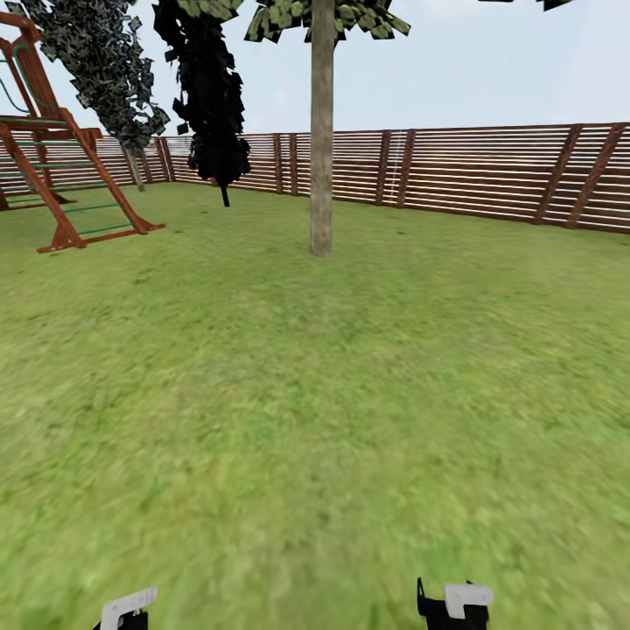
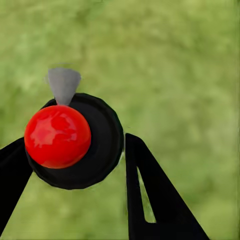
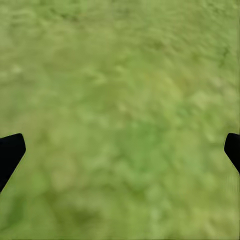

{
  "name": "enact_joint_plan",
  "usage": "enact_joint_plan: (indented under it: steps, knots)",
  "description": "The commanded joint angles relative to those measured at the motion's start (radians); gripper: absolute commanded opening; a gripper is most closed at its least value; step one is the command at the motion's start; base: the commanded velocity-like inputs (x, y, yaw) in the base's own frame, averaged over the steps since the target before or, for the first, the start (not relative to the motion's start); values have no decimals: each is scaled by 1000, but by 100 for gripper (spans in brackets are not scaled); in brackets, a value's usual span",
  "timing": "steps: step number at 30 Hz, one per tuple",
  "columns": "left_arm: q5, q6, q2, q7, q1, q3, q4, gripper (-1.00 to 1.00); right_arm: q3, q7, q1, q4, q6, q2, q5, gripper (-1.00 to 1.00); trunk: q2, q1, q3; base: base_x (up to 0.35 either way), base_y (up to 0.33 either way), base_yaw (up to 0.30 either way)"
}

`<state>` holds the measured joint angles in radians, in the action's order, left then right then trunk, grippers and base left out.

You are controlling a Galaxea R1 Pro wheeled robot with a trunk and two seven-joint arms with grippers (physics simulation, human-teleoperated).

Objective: In the garden, pick up the pesticide atomizer on the floor and spray pesticide onto both trees until each tree trunk is fully covered.

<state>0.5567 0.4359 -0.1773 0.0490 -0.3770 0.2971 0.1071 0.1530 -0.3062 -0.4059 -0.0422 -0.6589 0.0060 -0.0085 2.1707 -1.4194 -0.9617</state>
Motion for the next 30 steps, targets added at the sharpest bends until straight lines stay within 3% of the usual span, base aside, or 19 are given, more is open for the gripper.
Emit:
enact_joint_plan:
  steps: [1, 30]
  knots:
    - [3, 2, 0, 5, 0, 8, 0, -100, 8, -8, -1, 1, -1, 0, -1, 100, 0, 0, -1, 345, 0, 0]
    - [3, 3, -1, 3, 0, 8, 0, -100, 8, -8, -1, 2, 1, 0, -1, 100, 0, 0, -1, 345, 0, 0]
